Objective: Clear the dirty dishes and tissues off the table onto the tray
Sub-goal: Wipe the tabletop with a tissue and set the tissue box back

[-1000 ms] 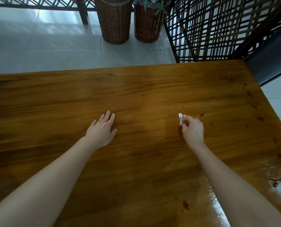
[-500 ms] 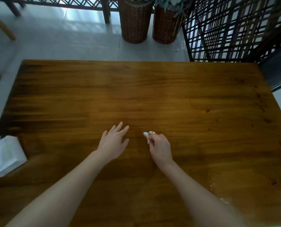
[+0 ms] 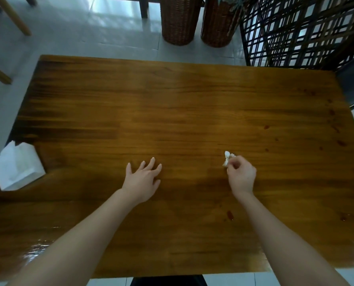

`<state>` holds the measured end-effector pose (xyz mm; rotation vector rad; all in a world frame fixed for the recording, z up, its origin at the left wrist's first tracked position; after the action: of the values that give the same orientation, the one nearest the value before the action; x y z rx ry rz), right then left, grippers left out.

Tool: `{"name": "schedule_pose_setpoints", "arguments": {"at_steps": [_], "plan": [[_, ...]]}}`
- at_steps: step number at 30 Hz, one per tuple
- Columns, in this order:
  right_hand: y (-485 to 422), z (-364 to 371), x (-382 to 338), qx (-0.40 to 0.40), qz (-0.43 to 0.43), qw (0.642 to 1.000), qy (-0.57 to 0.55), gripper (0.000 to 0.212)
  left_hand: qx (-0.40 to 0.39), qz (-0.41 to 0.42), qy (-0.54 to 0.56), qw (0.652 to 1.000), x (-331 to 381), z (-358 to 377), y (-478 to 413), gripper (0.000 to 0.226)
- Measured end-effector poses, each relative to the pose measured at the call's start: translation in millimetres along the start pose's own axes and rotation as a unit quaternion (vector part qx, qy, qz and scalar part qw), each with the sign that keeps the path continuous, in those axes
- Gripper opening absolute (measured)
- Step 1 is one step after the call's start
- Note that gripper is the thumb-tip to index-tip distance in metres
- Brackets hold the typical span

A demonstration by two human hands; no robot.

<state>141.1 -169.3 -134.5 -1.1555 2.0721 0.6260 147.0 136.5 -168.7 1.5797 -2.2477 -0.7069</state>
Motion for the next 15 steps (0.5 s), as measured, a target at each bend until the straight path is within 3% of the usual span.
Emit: {"name": "schedule_pose_setpoints", "arguments": {"at_steps": [5, 11, 15], "plan": [[9, 22, -22, -0.002, 0.002, 1.0, 0.008, 0.011, -0.033, 0.033, -0.002, 0.999, -5, 0, 0, 0.058], [61, 102, -87, -0.133, -0.109, 0.985, 0.006, 0.012, -0.049, 0.029, 0.011, 0.998, -3, -4, 4, 0.059], [74, 115, -99, -0.167, -0.157, 0.973, 0.002, 0.016, -0.051, 0.03, 0.013, 0.998, -6, -4, 3, 0.06]]}}
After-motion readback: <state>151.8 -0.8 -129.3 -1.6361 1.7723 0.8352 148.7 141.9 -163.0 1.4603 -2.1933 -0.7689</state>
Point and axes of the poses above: each hand's wrist, its own y-axis away from the middle knuckle, its own z-axis out of the palm, x = y × z, the point moved 10 cm from there along -y, towards the middle knuckle, and after that the axes turned 13 degrees about -y, right-handed, at the moved point
